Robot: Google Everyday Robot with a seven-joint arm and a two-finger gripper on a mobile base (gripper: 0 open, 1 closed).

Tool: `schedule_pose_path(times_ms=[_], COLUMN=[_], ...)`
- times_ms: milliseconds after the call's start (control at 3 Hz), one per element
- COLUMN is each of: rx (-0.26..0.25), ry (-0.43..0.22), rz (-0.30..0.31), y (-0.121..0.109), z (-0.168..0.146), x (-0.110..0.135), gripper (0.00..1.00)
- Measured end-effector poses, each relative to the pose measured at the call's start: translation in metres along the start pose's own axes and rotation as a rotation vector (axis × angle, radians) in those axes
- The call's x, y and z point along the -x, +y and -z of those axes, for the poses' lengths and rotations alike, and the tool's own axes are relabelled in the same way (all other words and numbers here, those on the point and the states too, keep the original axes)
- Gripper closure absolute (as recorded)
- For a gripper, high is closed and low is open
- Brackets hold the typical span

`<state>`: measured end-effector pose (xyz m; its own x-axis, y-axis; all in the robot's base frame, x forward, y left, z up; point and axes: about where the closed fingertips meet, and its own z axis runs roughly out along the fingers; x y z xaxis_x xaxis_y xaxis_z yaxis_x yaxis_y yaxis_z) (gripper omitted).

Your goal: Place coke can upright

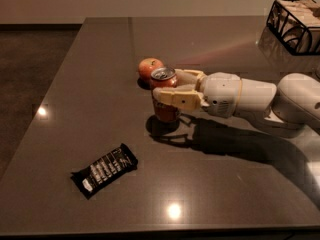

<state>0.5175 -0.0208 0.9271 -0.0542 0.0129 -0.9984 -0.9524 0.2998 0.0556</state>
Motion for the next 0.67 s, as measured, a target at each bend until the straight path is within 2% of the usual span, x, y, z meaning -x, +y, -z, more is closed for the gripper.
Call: schedule_pose_path(times_ms=[333, 667], rx=[-0.035, -0.064], ry=[-0.002, -0.001], rz=[0.024, 0.043], y=[0.0015, 0.0], z=[-0.0007, -0.0003], x=[-0.0058, -0.0109], gripper=[0.83, 0.59])
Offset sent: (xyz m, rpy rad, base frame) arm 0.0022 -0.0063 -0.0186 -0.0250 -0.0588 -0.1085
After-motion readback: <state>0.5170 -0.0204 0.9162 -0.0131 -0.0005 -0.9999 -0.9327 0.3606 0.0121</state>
